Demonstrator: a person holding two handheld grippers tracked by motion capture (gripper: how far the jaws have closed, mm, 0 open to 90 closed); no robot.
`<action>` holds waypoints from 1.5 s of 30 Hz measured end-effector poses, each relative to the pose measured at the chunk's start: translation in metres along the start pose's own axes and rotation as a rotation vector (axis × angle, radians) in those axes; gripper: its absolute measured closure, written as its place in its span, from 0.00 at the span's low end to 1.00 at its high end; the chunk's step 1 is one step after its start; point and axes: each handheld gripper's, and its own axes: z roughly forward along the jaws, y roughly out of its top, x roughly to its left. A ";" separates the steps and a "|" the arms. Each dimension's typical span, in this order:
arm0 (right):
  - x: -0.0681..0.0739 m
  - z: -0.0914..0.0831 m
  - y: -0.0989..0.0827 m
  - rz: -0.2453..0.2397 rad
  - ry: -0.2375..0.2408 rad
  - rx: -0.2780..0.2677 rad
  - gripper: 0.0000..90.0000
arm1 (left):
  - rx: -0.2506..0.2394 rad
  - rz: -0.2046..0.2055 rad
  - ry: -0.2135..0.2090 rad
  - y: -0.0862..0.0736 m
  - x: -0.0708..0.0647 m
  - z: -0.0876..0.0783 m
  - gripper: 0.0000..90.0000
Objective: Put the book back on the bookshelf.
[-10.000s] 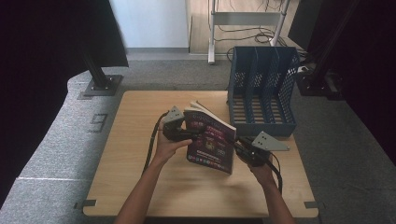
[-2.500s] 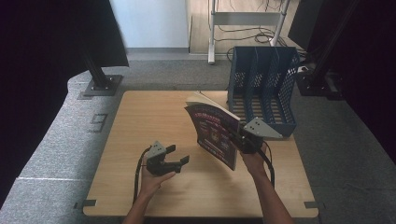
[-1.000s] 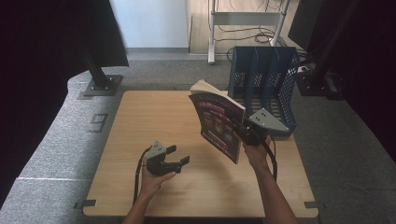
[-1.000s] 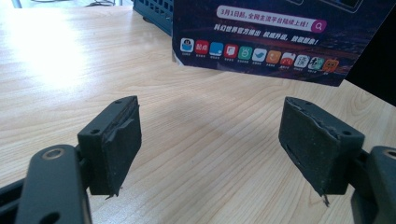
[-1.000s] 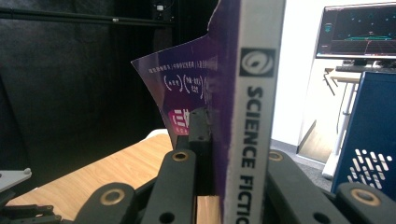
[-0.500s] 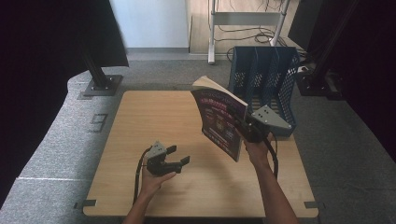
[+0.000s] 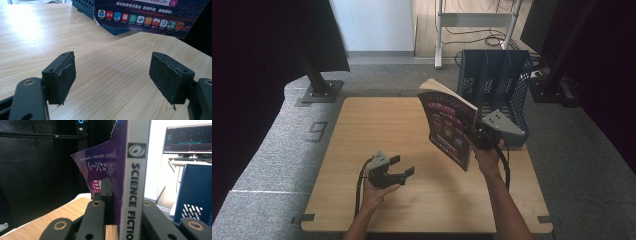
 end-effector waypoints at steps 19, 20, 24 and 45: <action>-0.002 0.003 0.010 -0.003 -0.013 -0.018 0.91 | 0.000 0.002 0.001 0.000 0.000 -0.001 0.24; -0.002 0.003 0.010 -0.003 -0.014 -0.019 0.91 | 0.001 0.002 0.000 0.000 0.000 -0.001 0.24; -0.003 0.004 0.012 -0.005 -0.018 -0.020 0.91 | 0.002 0.003 0.001 0.000 0.000 0.000 0.24; -0.018 0.007 0.017 0.004 -0.075 -0.023 0.91 | 0.001 0.002 0.003 0.000 0.001 -0.001 0.24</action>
